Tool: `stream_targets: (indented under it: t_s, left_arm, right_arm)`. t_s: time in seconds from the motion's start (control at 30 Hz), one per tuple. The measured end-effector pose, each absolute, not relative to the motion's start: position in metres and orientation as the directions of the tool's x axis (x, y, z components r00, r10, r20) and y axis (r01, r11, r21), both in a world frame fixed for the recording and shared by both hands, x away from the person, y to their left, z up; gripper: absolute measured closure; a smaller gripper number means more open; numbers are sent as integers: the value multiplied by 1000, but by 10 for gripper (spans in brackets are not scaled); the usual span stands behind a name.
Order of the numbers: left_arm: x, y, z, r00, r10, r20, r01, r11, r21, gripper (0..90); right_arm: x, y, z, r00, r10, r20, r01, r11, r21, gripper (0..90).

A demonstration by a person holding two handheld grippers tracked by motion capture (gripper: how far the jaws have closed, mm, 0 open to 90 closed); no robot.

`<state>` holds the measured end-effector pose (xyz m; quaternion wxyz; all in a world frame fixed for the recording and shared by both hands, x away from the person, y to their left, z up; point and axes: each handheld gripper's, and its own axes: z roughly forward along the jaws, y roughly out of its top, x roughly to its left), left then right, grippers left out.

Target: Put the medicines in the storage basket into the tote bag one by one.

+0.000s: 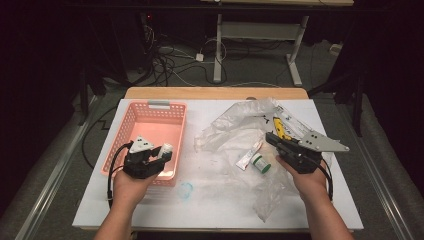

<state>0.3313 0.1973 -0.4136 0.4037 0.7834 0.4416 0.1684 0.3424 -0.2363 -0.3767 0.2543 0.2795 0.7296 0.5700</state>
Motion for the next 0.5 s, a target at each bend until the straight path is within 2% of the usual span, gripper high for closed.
stream_targets:
  t_s: [0.07,0.5]
  left_arm:
    - [330,196,-412,548,833,-73,549,-292,783,579]
    - [318,188,-397,586,803,-104,494,-252,832,580]
  right_arm:
    - [342,-236,-377,-715,698,-52,118,194,974,900]
    - [342,-236,-377,-715,698,-50,121,194,973,900]
